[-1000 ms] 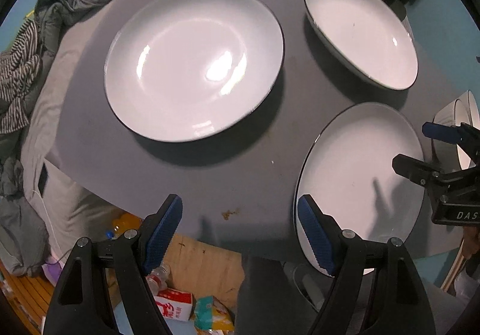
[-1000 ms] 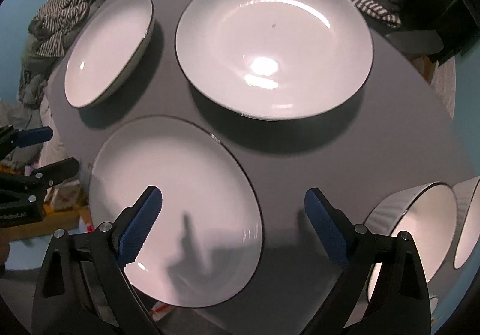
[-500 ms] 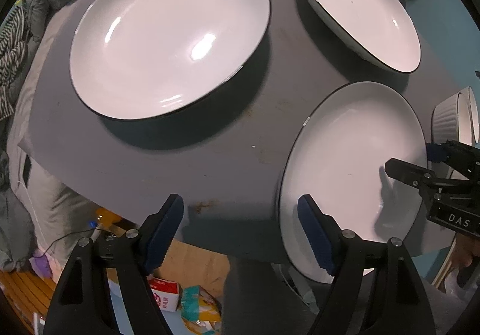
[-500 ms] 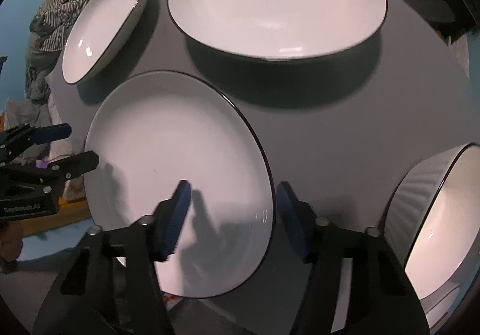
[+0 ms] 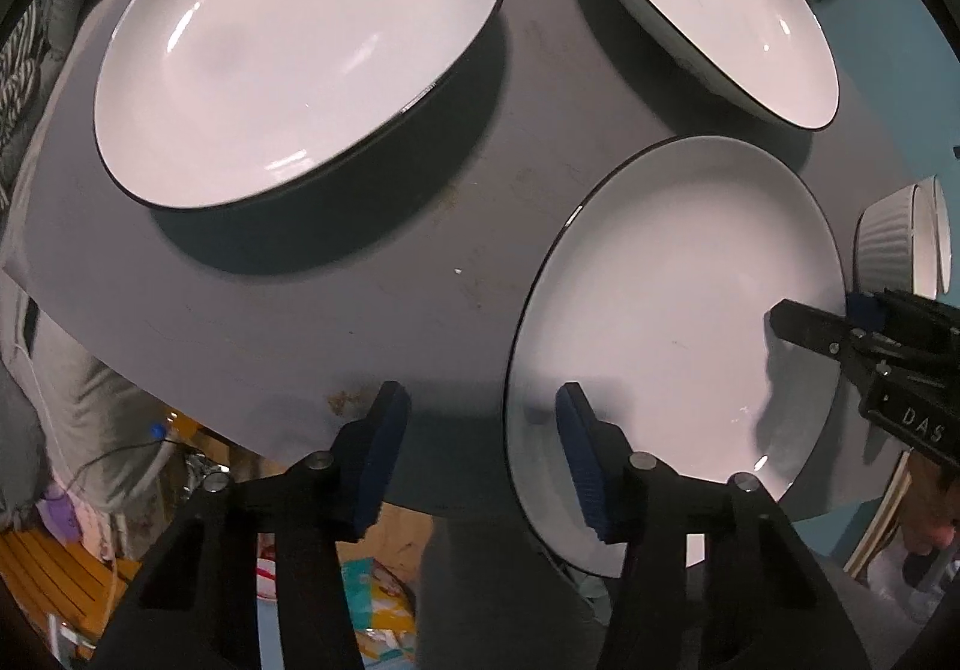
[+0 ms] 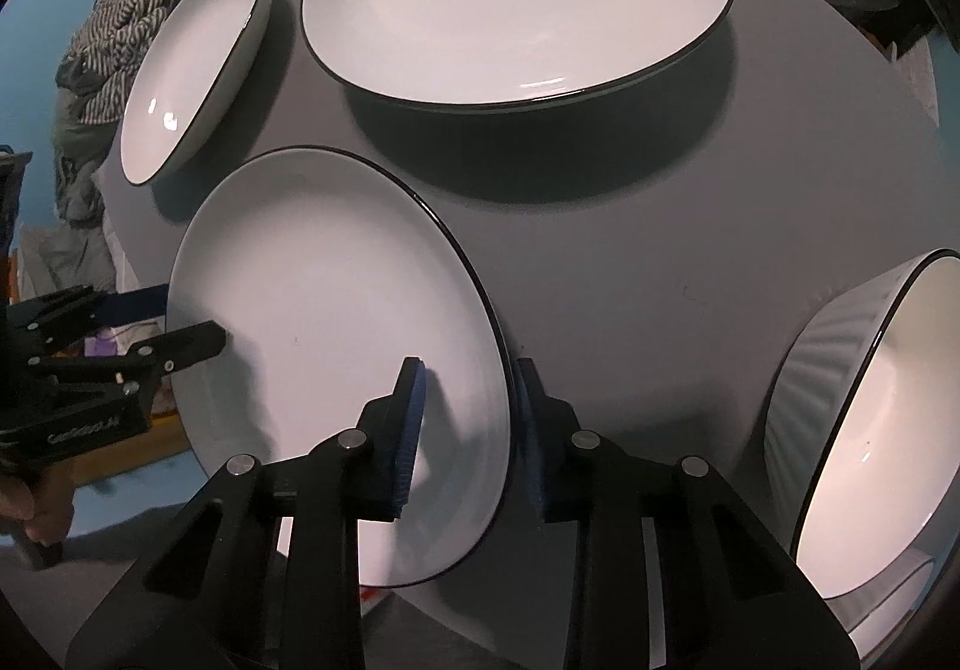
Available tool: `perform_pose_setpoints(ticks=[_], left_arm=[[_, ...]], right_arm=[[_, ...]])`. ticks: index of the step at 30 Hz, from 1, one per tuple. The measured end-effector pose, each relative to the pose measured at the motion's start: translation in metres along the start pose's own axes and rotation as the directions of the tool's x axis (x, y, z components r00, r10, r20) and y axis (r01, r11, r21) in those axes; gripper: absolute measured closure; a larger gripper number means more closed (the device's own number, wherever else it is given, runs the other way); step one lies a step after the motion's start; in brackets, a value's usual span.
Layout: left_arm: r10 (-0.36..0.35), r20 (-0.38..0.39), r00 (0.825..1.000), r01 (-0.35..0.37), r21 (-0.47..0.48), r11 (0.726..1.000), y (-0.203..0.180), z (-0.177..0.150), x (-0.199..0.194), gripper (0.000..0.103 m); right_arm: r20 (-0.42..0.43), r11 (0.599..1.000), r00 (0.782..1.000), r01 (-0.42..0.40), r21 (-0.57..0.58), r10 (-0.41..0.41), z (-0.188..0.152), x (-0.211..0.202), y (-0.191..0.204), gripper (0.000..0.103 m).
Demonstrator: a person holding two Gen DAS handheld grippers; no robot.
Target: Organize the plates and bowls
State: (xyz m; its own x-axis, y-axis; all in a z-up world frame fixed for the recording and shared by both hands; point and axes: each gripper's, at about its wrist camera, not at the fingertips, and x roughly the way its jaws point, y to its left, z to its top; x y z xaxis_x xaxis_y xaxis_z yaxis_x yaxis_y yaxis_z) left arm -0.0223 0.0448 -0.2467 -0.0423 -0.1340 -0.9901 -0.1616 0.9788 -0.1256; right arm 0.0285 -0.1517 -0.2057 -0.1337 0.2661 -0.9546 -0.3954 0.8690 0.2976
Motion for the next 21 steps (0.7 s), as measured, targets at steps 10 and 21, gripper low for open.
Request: perform_pose_setpoints(ticks=[10, 21], left_arm=[[-0.083, -0.012, 0.996, 0.082, -0.029, 0.996, -0.002, -0.002, 0.002, 0.077], [-0.102, -0.039, 0.994, 0.100, -0.051, 0.994, -0.006, -0.001, 0.001, 0.080]], right_arm=[[-0.014, 1.000, 1.000, -0.014, 0.016, 0.014, 0.001, 0.007, 0.012, 0.082], [-0.037, 0.995, 0.996, -0.074, 0.068, 0.076, 0.002, 0.012, 0.006, 0.087]])
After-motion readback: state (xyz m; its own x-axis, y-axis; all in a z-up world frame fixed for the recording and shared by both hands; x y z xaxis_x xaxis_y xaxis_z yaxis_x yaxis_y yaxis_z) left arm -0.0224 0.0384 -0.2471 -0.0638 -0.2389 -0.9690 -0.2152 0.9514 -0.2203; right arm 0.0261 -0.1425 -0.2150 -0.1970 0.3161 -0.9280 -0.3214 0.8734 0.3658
